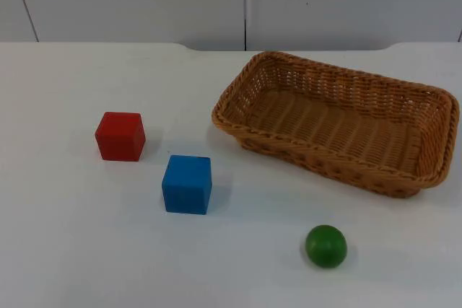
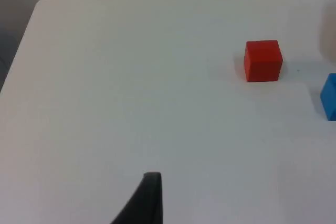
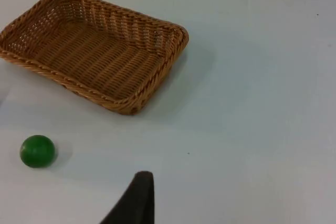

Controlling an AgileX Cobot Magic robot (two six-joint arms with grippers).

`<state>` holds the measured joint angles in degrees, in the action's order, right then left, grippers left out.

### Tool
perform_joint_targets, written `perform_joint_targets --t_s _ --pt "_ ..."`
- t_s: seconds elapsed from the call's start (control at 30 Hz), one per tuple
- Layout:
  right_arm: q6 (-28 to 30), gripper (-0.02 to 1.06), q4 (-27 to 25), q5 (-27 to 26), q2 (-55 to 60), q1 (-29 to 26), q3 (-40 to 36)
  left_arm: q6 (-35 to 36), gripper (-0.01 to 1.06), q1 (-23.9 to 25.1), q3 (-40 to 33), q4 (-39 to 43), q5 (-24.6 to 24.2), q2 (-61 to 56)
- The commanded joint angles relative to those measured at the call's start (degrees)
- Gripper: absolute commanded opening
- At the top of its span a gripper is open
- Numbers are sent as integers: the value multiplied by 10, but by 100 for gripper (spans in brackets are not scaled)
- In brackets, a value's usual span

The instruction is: Place all geometric objects except the red cube into the basket.

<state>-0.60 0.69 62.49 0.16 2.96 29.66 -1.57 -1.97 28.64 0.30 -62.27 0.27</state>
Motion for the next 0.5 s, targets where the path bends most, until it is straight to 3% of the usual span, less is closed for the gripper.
perform_joint_targets --t_s 0.0,0.33,0.47 --pt "2 105 10 -8 -2 2 -1 -5 104 -4 -2 13 7 -3" --pt "-20 105 4 -6 1 2 0 30 104 -4 -2 19 8 5" --pt "-20 105 4 -17 47 2 28 37 104 -4 20 19 32 57"
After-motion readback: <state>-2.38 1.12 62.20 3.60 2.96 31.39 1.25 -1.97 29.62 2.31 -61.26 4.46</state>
